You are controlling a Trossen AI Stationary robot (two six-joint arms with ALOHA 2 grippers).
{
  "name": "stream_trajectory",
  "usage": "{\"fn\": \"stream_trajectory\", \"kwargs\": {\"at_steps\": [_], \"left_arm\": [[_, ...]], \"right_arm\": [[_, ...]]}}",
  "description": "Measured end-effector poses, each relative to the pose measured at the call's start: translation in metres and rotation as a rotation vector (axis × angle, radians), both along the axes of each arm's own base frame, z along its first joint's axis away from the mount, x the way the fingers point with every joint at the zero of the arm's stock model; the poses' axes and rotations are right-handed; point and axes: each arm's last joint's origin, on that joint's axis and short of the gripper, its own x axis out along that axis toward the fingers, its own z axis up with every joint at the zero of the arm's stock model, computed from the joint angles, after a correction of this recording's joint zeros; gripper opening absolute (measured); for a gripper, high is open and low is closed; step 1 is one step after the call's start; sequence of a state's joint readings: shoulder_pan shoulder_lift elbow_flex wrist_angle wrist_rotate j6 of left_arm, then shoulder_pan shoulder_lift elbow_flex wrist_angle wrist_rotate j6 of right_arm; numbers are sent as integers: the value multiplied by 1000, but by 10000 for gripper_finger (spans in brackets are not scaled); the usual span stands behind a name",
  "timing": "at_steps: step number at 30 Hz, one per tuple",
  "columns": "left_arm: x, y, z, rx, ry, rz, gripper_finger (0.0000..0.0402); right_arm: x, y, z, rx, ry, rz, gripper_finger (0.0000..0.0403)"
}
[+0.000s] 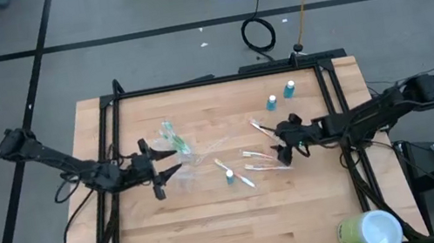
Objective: Pick & Place toothbrushing station
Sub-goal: Put the orange toothbrush into the bottom section of the transparent organizer
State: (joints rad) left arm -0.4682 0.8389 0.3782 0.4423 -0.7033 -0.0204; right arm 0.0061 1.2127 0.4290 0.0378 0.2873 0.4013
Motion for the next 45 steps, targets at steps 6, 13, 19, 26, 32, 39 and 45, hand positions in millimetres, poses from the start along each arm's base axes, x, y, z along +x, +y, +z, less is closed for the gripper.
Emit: {"fn": "stream_trajectory", "kwargs": {"at_steps": [6, 13, 19, 26, 32, 39, 45], "left_arm": [[3, 7, -3, -49, 10, 47, 209], [3, 10, -3, -78, 2, 64, 209], [3, 10, -3, -89, 0, 64, 209], [3, 10, -3, -90, 0, 63, 209], [3, 10, -3, -95, 0, 63, 209], [3, 10, -5, -100, 14, 64, 209], [3, 10, -5, -111, 15, 64, 209]], "right_arm": [[2, -16, -2, -82, -3, -137, 258], [19, -29, -11, -109, -83, -149, 258], [26, -38, -27, -72, -75, -129, 258], [29, -39, -36, 13, -65, -30, 258], [30, -29, -30, 163, -105, 183, 258], [29, -15, -14, 371, -195, 369, 258], [23, 1, -8, 523, -150, 419, 258]]}}
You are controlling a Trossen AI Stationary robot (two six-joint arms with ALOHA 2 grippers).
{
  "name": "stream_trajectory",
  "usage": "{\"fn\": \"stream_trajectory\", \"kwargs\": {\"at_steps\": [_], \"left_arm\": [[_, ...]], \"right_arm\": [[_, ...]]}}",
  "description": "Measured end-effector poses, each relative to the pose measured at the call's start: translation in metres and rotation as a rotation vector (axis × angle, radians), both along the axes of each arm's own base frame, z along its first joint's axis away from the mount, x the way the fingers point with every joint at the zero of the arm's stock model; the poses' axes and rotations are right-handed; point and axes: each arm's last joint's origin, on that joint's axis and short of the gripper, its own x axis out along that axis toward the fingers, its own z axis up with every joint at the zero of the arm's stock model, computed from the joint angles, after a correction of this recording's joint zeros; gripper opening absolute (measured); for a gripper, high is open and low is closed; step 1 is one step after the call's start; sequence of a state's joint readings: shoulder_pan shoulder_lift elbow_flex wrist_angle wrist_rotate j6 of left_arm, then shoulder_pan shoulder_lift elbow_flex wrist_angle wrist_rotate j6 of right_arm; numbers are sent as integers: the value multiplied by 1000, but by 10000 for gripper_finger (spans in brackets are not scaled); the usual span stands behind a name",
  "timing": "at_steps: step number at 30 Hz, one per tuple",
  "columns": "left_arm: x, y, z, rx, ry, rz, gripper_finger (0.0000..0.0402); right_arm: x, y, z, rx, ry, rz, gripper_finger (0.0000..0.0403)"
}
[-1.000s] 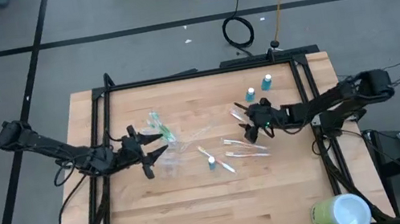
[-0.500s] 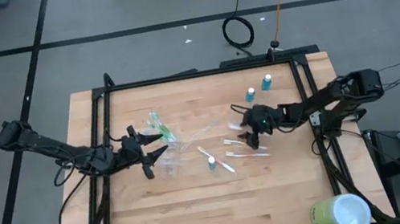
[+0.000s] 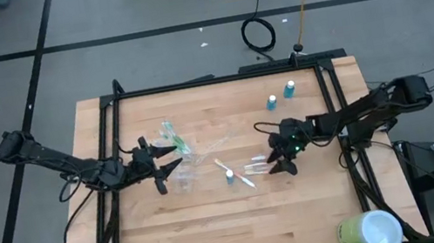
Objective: Pick & Place toothbrushing station
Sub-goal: Put the orange toothbrush into the bottom section of the transparent organizer
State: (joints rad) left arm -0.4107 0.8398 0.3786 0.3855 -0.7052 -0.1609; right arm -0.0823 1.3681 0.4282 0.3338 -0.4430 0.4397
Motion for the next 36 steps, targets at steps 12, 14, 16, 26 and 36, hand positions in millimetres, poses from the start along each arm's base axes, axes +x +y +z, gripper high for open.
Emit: {"fn": "stream_trajectory", "kwargs": {"at_steps": [12, 14, 16, 26, 36], "left_arm": [[0, 0, 0, -4, -1, 0, 209], [0, 0, 0, -4, -1, 0, 209], [0, 0, 0, -4, -1, 0, 209], [0, 0, 0, -3, -1, 0, 209], [0, 0, 0, -2, -1, 0, 209]], "right_arm": [[-31, 2, 4, 22, 299, -210, 258], [-36, 1, 7, -14, 303, -250, 258], [-40, -1, 11, -51, 299, -295, 258], [-45, -4, 23, -191, 220, -358, 258], [-39, 30, 30, -295, 68, -132, 258]]}}
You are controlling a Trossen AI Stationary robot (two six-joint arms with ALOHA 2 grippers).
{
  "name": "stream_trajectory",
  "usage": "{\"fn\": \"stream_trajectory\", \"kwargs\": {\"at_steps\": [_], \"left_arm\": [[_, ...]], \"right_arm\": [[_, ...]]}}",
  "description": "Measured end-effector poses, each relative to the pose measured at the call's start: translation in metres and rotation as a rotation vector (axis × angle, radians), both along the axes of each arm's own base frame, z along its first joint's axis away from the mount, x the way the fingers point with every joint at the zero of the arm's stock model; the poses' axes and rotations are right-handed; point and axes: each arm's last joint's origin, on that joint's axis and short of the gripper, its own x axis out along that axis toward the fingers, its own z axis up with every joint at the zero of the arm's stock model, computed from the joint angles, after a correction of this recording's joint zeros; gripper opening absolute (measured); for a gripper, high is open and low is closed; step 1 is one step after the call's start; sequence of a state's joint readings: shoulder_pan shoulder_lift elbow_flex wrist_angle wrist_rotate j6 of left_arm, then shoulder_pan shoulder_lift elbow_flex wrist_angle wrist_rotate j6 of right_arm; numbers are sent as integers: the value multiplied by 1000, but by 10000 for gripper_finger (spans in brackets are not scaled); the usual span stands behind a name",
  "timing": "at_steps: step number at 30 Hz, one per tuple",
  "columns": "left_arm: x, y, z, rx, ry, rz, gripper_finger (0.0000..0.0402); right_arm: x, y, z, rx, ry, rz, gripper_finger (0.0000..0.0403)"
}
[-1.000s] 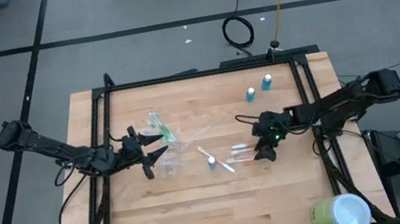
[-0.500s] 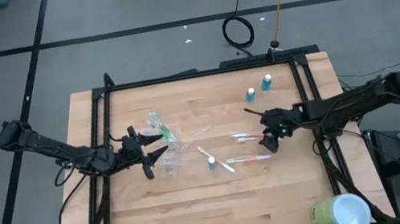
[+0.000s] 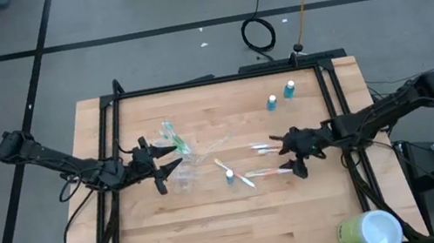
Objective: Pick & Place toothbrushing station
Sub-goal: Put the orange toothbrush into the bottom section of the transparent organizer
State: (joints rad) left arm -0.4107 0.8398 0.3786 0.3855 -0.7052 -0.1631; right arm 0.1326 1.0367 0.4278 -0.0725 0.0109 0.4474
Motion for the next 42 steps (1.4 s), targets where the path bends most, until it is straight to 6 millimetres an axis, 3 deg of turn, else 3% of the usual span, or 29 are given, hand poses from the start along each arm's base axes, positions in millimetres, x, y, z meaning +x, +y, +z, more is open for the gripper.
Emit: {"fn": "stream_trajectory", "kwargs": {"at_steps": [6, 14, 23, 31, 42], "left_arm": [[0, 0, 0, 0, 0, 0, 209], [0, 0, 0, -1, 0, 0, 209], [0, 0, 0, -1, 0, 0, 209], [0, 0, -1, -3, 10, 1, 209], [0, 0, -1, -9, 9, 1, 209]], "right_arm": [[-14, 9, -11, -138, 151, -28, 252], [-27, 6, -18, -185, 308, -66, 234], [-31, 4, -14, -214, 391, -78, 215], [-41, 1, -30, -214, 421, -100, 198], [-44, 0, -40, -198, 392, -98, 106]]}}
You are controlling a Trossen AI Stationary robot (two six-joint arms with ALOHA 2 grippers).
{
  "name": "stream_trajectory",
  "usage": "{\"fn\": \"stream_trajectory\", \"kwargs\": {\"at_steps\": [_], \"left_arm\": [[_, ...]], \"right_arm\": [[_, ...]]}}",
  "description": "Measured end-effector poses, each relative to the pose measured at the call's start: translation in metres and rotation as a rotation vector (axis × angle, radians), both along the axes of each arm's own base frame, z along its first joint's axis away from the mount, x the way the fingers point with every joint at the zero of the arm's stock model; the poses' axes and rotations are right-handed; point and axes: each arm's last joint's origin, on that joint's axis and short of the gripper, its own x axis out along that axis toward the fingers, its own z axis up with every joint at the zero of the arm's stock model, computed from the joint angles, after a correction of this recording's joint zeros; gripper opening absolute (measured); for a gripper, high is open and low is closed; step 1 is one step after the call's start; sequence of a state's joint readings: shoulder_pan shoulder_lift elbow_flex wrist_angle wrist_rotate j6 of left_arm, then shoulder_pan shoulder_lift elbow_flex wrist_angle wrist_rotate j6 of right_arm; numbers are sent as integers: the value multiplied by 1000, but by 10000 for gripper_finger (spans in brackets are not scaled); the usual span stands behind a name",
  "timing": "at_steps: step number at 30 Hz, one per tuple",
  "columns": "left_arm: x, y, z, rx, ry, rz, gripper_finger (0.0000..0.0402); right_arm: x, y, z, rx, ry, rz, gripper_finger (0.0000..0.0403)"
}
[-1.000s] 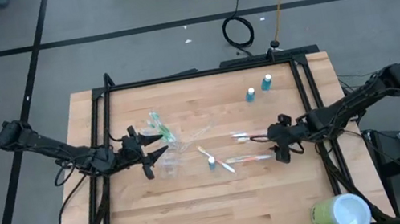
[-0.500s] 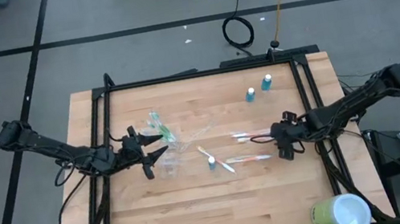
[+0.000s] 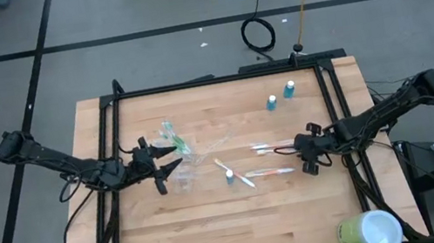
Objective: Pick & Place toothbrushing station
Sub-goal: Put the orange toothbrush into the bottom section of the transparent organizer
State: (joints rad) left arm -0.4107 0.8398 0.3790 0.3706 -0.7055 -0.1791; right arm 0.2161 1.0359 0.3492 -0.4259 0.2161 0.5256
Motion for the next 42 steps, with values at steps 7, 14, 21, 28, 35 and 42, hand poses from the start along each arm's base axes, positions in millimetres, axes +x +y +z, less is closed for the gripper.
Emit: {"fn": "stream_trajectory", "kwargs": {"at_steps": [7, 14, 21, 28, 35, 42], "left_arm": [[0, 0, 0, -1, 0, 0, 209], [0, 0, 0, -1, -1, 0, 209], [0, 0, 0, -9, -3, 1, 209], [1, 1, 3, -20, -35, 8, 209], [11, -2, 1, 38, -47, -28, 209], [33, -9, -3, 116, -134, -84, 209]], "right_arm": [[1, 0, 0, -5, -6, 14, 36], [5, 1, 2, -8, -55, 42, 15], [18, 3, 17, -20, -252, 91, 26], [41, 8, 50, -137, -639, 274, 15], [51, 12, 76, -206, -920, 373, 22], [58, 16, 78, -173, -986, 420, 20]]}}
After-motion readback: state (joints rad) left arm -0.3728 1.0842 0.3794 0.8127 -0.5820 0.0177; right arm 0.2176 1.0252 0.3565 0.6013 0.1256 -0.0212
